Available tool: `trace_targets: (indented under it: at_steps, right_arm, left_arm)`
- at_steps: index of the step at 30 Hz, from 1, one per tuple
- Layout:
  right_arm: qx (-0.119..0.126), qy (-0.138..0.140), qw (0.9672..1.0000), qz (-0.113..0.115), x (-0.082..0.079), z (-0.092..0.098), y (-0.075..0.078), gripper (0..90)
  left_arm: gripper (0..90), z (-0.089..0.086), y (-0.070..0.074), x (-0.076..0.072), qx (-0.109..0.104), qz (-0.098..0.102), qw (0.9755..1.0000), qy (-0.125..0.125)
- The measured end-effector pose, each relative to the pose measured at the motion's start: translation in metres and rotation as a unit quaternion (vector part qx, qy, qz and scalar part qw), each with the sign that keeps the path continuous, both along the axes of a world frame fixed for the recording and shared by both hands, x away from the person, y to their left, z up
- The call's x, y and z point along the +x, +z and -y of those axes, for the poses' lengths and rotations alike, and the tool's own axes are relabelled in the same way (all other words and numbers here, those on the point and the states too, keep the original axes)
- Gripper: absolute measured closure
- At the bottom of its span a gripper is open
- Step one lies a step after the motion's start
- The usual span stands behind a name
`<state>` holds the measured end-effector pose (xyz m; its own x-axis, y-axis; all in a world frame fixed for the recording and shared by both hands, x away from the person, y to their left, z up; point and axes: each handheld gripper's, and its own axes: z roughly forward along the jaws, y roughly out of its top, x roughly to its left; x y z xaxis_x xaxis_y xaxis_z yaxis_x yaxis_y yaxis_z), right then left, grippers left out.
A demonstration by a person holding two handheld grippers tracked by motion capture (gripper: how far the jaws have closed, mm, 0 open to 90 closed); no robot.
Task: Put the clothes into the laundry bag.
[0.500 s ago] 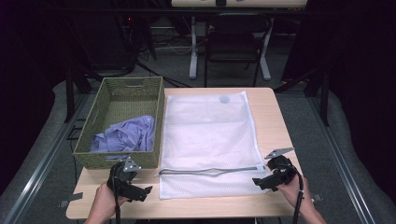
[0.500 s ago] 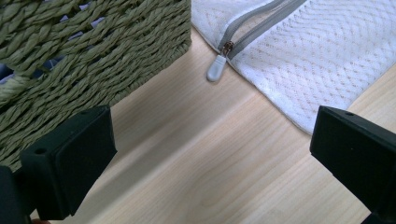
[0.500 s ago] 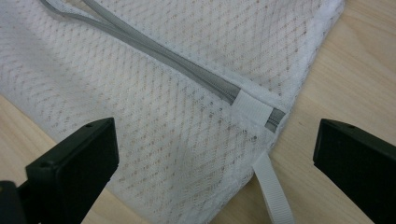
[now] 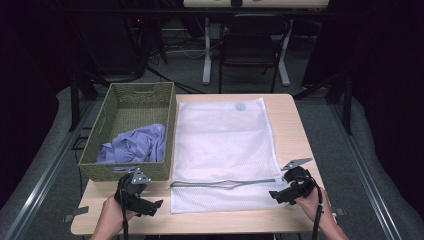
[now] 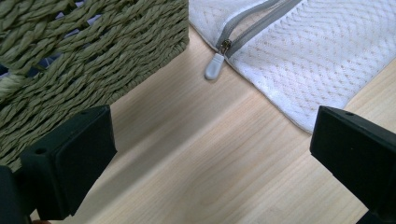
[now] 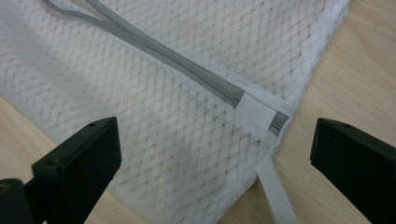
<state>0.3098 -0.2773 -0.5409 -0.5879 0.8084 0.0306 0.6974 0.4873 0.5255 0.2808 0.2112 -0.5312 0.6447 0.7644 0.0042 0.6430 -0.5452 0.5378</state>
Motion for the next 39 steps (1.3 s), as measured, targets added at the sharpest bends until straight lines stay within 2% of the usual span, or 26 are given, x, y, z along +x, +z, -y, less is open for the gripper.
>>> trace_targets:
  at_steps: [8, 12, 14, 17, 23, 29, 33, 39]
  right_arm:
    - [-0.008, 0.017, 0.9997, 0.014, 0.001, -0.013, 0.005, 1.6]
    - [-0.014, 0.028, 0.9994, 0.017, 0.008, -0.026, 0.005, 1.6]
    - [-0.016, 0.039, 0.9990, 0.012, 0.012, -0.035, 0.004, 1.6]
    - [-0.025, 0.057, 0.9979, 0.019, 0.018, -0.050, 0.004, 2.0]
    - [-0.024, 0.077, 0.9965, 0.022, 0.032, -0.067, 0.002, 3.7]
    - [-0.029, 0.088, 0.9955, 0.016, 0.041, -0.081, -0.002, 6.4]
    - [-0.033, 0.100, 0.9944, 0.012, 0.045, -0.095, -0.005, 15.1]
    - [-0.044, 0.117, 0.9922, 0.002, 0.051, -0.112, -0.011, 16.8]
  left_arm:
    - [0.1, 0.000, 0.000, -0.001, 0.001, -0.003, 1.0000, -0.005]
    - [0.1, -0.001, -0.001, 0.003, -0.005, -0.006, 1.0000, -0.001]
    - [0.1, -0.001, -0.002, 0.003, -0.003, -0.006, 1.0000, -0.004]
    - [0.1, -0.002, -0.001, 0.001, -0.005, -0.006, 1.0000, -0.004]
    - [0.1, 0.000, -0.001, 0.001, -0.007, -0.008, 0.9999, -0.008]
    - [0.1, -0.001, -0.003, 0.002, -0.006, -0.010, 0.9999, -0.010]
    - [0.1, -0.002, -0.002, 0.000, -0.009, -0.008, 0.9999, -0.006]
    - [0.1, 0.002, -0.004, 0.003, -0.005, -0.016, 0.9998, -0.014]
